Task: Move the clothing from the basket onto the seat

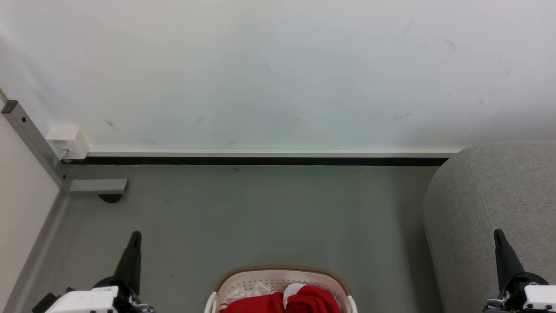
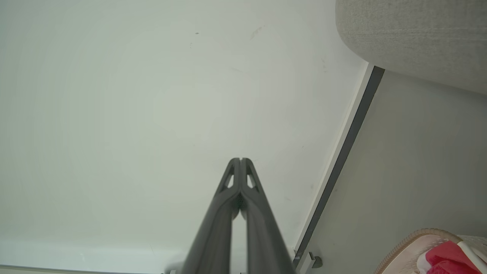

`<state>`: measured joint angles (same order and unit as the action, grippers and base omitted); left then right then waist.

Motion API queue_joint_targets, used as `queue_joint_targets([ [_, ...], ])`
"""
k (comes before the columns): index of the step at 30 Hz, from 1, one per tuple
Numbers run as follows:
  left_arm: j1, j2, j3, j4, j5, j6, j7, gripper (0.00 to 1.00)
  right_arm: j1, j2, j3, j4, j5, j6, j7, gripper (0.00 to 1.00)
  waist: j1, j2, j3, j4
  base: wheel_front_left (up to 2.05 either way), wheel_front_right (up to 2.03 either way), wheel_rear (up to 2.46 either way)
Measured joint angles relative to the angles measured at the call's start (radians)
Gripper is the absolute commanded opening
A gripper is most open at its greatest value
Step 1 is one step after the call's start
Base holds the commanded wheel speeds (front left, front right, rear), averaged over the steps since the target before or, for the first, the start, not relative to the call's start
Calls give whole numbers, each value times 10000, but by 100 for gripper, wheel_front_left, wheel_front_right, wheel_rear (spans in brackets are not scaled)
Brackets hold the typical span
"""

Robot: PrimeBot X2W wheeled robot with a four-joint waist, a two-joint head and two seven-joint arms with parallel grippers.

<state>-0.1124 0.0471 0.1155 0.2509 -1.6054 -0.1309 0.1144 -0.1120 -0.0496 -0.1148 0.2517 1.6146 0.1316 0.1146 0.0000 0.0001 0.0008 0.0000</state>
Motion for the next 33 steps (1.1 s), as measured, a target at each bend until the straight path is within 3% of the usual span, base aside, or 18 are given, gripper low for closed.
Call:
queue_joint_targets([
  [33,0,0,2,-4,0,-4,0,0,0,0,0,0,0,0,0,0,0,0,0,0,0,0,0],
])
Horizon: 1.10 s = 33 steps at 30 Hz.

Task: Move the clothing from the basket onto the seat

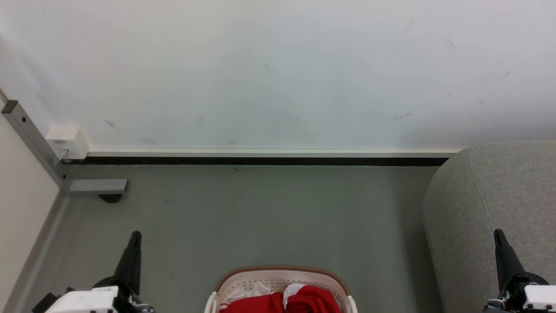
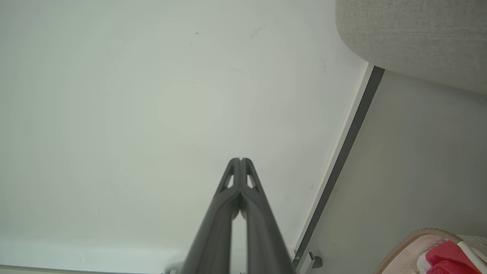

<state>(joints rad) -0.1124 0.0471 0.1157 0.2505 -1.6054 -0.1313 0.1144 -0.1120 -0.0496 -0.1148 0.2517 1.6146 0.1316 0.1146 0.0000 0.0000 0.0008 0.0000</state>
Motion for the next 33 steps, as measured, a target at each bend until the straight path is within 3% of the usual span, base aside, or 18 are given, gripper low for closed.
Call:
queue_joint_targets([
  [33,0,0,0,4,0,0,0,0,0,0,0,0,0,0,0,0,0,0,0,0,0,0,0],
])
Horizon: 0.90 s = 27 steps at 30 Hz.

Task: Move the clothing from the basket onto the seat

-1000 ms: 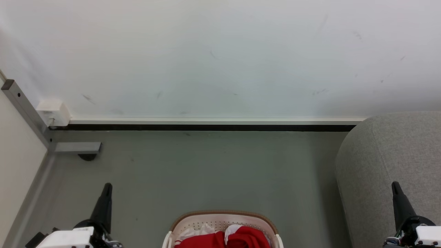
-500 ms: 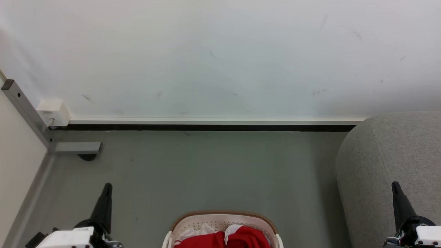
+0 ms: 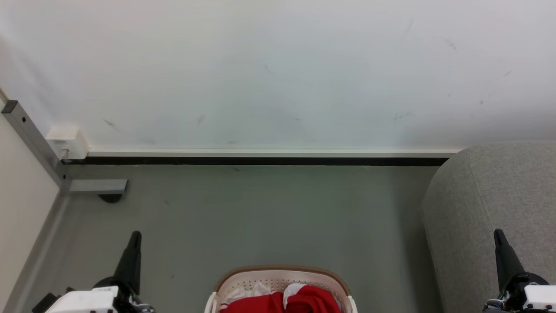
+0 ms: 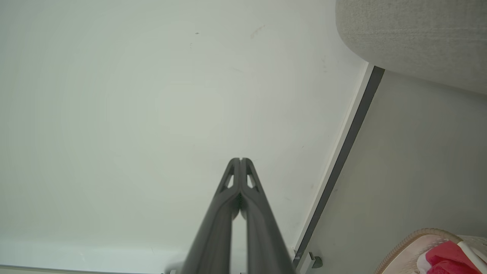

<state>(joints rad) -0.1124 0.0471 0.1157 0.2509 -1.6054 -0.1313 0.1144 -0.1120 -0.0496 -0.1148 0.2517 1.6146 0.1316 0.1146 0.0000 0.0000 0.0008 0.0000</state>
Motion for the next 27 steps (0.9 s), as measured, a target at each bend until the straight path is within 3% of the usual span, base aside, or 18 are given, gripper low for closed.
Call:
queue_joint_targets([
  [27,0,0,-4,0,0,0,0,0,0,0,0,0,0,0,0,0,0,0,0,0,0,0,0],
])
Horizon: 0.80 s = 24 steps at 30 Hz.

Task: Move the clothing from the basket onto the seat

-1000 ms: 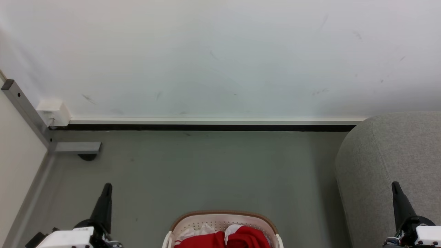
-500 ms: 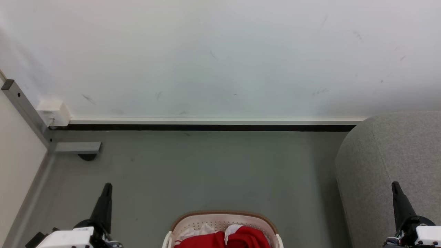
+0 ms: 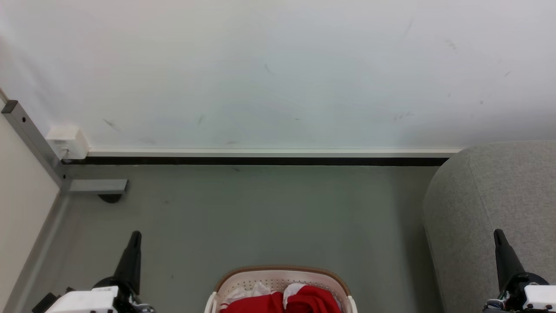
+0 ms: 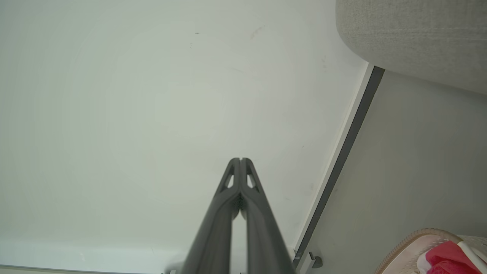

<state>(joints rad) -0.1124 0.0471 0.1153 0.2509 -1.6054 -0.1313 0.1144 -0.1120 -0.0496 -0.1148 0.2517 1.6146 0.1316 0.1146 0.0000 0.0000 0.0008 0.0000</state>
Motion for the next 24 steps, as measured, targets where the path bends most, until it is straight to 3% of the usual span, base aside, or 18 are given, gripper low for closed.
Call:
queue_joint_targets([
  [24,0,0,4,0,0,0,0,0,0,0,0,0,0,0,0,0,0,0,0,0,0,0,0],
])
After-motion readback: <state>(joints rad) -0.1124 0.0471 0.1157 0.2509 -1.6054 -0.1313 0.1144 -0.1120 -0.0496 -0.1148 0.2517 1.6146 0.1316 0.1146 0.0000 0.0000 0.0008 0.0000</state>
